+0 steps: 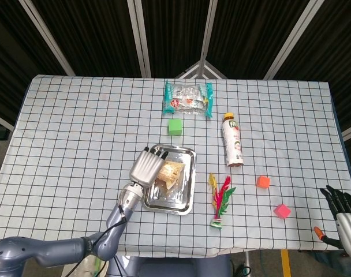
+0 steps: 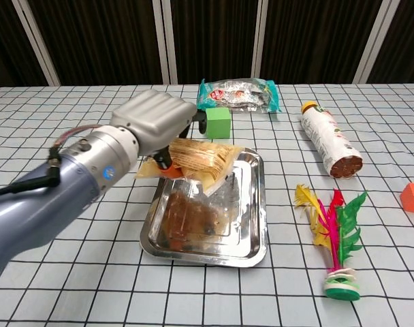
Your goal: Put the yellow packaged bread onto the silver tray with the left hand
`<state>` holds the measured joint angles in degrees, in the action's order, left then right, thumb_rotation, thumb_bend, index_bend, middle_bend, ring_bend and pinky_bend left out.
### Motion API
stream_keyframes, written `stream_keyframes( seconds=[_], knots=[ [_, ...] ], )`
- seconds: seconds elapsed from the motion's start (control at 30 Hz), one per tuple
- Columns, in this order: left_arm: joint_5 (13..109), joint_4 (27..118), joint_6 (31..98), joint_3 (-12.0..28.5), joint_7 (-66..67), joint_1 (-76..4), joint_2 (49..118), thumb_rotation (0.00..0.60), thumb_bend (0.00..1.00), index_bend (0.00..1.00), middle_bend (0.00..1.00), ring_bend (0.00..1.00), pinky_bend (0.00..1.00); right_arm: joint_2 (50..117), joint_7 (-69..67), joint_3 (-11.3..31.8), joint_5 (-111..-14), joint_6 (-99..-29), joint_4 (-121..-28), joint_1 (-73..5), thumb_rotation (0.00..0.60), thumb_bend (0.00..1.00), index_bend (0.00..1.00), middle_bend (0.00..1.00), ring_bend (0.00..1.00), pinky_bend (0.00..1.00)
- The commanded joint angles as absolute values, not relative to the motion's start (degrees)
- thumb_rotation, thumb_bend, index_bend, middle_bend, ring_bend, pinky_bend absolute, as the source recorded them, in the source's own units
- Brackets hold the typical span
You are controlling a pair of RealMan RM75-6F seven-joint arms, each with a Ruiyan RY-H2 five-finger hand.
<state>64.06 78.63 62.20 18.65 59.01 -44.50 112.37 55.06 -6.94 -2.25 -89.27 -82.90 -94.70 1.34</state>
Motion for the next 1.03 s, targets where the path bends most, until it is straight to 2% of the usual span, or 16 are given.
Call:
stream_keyframes(
  seconds=[0.03, 0.07, 0.1, 0.17, 0.37, 0.47, 0.6, 0.67, 0.77, 0.87, 0.9, 1.03],
  knots=[
    [58.19, 73.30, 59.91, 19.90, 63.13, -48.35, 117.54, 0.600, 0.20, 0.04, 0.15, 0.12, 0.29, 54.12, -9.56, -2.12, -88.98, -83.23, -93.46, 1.45, 0.600, 0.31, 0.00, 0.00, 0.00, 0.00],
    [57.15, 73.59, 59.62, 19.50, 63.46, -48.31, 117.54, 0.600, 0.17, 0.00, 0.05, 0.04, 0.22, 53.97, -10.05, -2.19, -89.09, -83.38, -93.26, 1.54, 0.600, 0.31, 0.00, 0.00, 0.00, 0.00],
    [56.21, 74.37, 59.50, 19.12, 63.92, -48.20, 117.19, 0.600, 0.15, 0.00, 0.01, 0.00, 0.14, 53.86, -10.40, -2.26, -89.19, -83.50, -93.12, 1.62, 0.600, 0.31, 0.00, 0.00, 0.00, 0.00],
    [55.71, 77.45, 59.48, 18.20, 63.66, -47.72, 115.54, 0.600, 0.12, 0.00, 0.00, 0.00, 0.06, 53.81, -10.49, -2.47, -89.43, -83.74, -93.02, 1.81, 0.600, 0.31, 0.00, 0.00, 0.00, 0.00],
    [61.63, 92.43, 60.45, 13.30, 57.05, -44.14, 105.85, 0.600, 0.11, 0.00, 0.00, 0.00, 0.02, 54.58, -7.27, -3.27, -91.06, -84.71, -93.82, 2.36, 0.600, 0.31, 0.00, 0.00, 0.00, 0.00],
    [67.96, 102.88, 65.51, 7.15, 52.87, -38.67, 97.67, 0.600, 0.10, 0.00, 0.00, 0.00, 0.01, 54.94, -5.38, -3.71, -92.01, -84.53, -94.54, 2.26, 0.600, 0.31, 0.00, 0.00, 0.00, 0.00],
    [76.29, 111.34, 75.82, -6.14, 44.98, -27.50, 85.04, 0.600, 0.07, 0.00, 0.00, 0.00, 0.00, 55.57, -2.28, -4.56, -94.44, -84.93, -95.33, 2.26, 0.600, 0.31, 0.00, 0.00, 0.00, 0.00],
    [81.51, 109.51, 82.95, -12.00, 40.76, -21.61, 80.29, 0.600, 0.06, 0.00, 0.00, 0.00, 0.00, 55.89, -0.95, -5.36, -95.83, -85.24, -95.42, 2.58, 0.600, 0.31, 0.00, 0.00, 0.00, 0.00],
    [84.95, 102.64, 90.94, -16.39, 33.89, -14.39, 77.72, 0.600, 0.06, 0.00, 0.00, 0.00, 0.00, 56.26, 0.25, -5.87, -96.79, -86.16, -95.48, 3.19, 0.600, 0.31, 0.00, 0.00, 0.00, 0.00],
    [83.12, 98.03, 94.10, -16.56, 31.20, -10.14, 76.58, 0.600, 0.06, 0.00, 0.00, 0.00, 0.00, 56.24, 0.42, -6.45, -98.37, -87.47, -96.13, 3.71, 0.600, 0.31, 0.00, 0.00, 0.00, 0.00],
    [83.81, 96.50, 96.43, -16.23, 31.01, -8.97, 76.27, 0.600, 0.06, 0.00, 0.00, 0.00, 0.00, 56.26, 0.83, -6.87, -99.19, -87.86, -96.15, 3.98, 0.600, 0.31, 0.00, 0.00, 0.00, 0.00],
    [90.06, 93.76, 98.90, -17.02, 25.41, -7.46, 75.87, 0.600, 0.07, 0.00, 0.00, 0.00, 0.00, 56.47, 1.17, -6.98, -99.89, -89.04, -96.00, 4.48, 0.600, 0.31, 0.00, 0.00, 0.00, 0.00]
  ],
)
